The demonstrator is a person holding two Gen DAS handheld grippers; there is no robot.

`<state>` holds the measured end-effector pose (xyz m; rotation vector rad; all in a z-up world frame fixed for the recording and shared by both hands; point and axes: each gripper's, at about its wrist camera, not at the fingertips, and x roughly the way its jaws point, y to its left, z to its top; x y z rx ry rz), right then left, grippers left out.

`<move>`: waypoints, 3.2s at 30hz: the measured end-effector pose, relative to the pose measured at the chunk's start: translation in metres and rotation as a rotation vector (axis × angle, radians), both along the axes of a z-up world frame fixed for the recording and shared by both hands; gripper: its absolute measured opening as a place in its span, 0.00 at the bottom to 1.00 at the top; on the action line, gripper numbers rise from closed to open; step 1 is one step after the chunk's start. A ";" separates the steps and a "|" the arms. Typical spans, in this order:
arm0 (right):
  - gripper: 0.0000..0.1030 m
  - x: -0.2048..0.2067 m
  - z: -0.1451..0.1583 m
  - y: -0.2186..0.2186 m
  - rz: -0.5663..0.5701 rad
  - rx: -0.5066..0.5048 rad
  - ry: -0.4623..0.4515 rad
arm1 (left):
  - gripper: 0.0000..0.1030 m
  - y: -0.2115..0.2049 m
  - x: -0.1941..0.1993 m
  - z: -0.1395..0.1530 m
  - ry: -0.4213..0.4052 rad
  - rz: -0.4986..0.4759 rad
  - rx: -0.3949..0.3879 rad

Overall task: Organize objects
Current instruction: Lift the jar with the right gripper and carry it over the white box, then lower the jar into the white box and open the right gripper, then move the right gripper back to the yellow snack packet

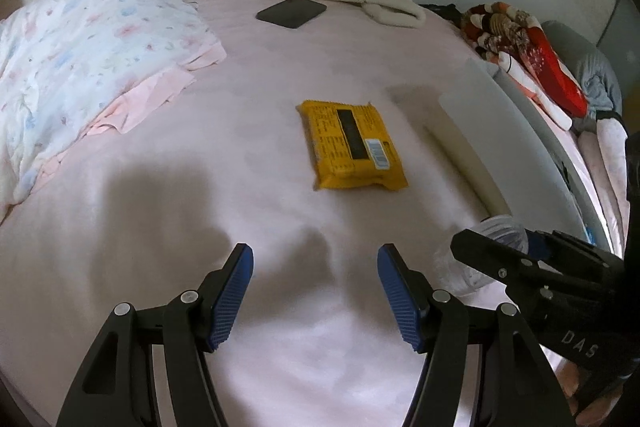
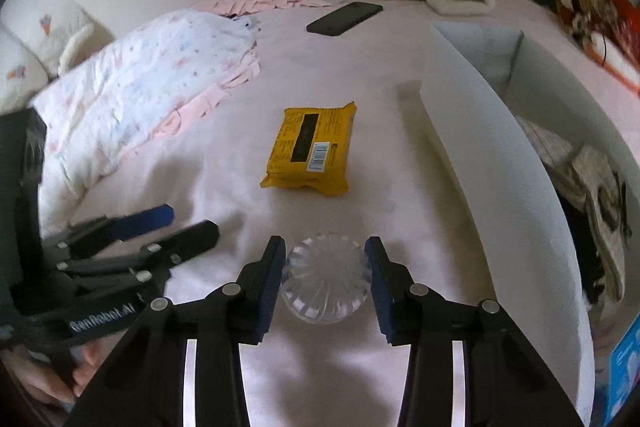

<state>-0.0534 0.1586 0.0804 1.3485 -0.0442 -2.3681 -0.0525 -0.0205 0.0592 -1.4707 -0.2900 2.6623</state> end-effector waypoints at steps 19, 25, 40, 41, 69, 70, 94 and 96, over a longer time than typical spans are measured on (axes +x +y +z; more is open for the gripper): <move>0.43 0.010 -0.052 0.005 -0.009 0.015 -0.211 | 0.64 0.031 0.016 -0.038 -0.003 -0.034 -0.159; 0.43 0.012 -0.043 0.019 -0.072 -0.066 -0.223 | 0.64 0.032 0.018 -0.025 0.009 -0.038 -0.124; 0.43 0.002 0.022 0.056 -0.106 -0.326 -0.152 | 0.64 0.056 0.028 0.043 0.067 -0.058 -0.116; 0.43 0.001 0.025 0.061 -0.111 -0.344 -0.147 | 0.64 0.058 0.027 0.046 0.069 -0.053 -0.115; 0.43 -0.013 0.079 0.172 -0.318 -0.246 0.147 | 0.64 0.196 -0.027 0.104 0.130 -0.306 -0.109; 0.44 -0.013 0.078 0.170 -0.318 -0.238 0.144 | 0.64 0.196 -0.028 0.103 0.128 -0.306 -0.101; 0.50 -0.018 0.061 0.151 -0.379 -0.149 0.112 | 0.64 0.126 -0.015 0.090 0.121 -0.240 -0.077; 0.50 -0.017 0.061 0.148 -0.382 -0.136 0.128 | 0.64 0.117 -0.013 0.090 0.126 -0.228 -0.075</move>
